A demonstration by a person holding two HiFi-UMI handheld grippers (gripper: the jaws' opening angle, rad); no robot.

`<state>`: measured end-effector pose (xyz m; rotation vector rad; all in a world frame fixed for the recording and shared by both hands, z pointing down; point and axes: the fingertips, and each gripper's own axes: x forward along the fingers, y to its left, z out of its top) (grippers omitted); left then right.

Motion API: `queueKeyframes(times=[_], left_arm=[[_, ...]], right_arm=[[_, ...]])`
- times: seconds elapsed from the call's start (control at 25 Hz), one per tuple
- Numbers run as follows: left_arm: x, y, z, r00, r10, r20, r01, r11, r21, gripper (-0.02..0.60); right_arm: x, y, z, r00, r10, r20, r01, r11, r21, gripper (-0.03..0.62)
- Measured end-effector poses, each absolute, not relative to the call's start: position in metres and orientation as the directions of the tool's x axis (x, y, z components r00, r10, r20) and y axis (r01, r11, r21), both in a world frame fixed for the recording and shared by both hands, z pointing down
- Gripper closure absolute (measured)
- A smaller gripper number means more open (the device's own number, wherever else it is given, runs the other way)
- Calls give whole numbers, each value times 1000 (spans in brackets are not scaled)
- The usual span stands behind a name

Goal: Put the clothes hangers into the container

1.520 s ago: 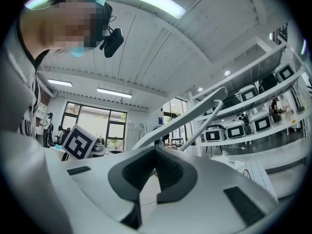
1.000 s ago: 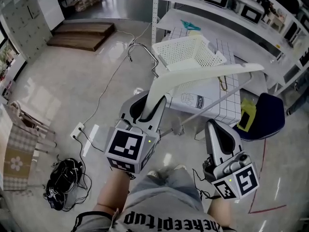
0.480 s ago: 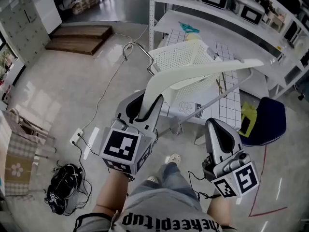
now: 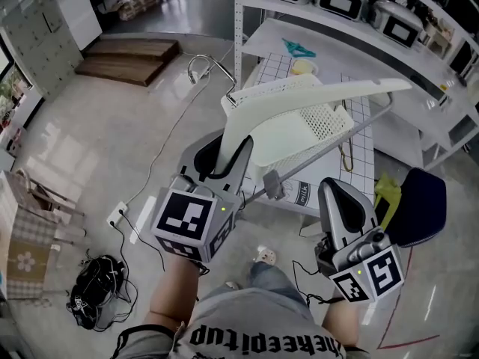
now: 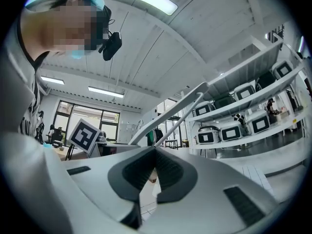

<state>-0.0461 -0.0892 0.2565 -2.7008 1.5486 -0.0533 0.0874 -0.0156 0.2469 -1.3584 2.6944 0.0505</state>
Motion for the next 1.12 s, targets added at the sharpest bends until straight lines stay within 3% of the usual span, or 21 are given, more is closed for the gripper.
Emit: queueKeyframes(times=[0.76, 1.12], left_arm=[[15, -182, 238, 463, -886, -13, -884, -461, -71, 437], [26, -213, 241, 522, -853, 3, -851, -521, -61, 437]], right_arm=[[150, -104, 252, -641, -752, -154, -756, 653, -42, 592], [145, -125, 255, -618, -775, -135, -777, 628, -46, 591]])
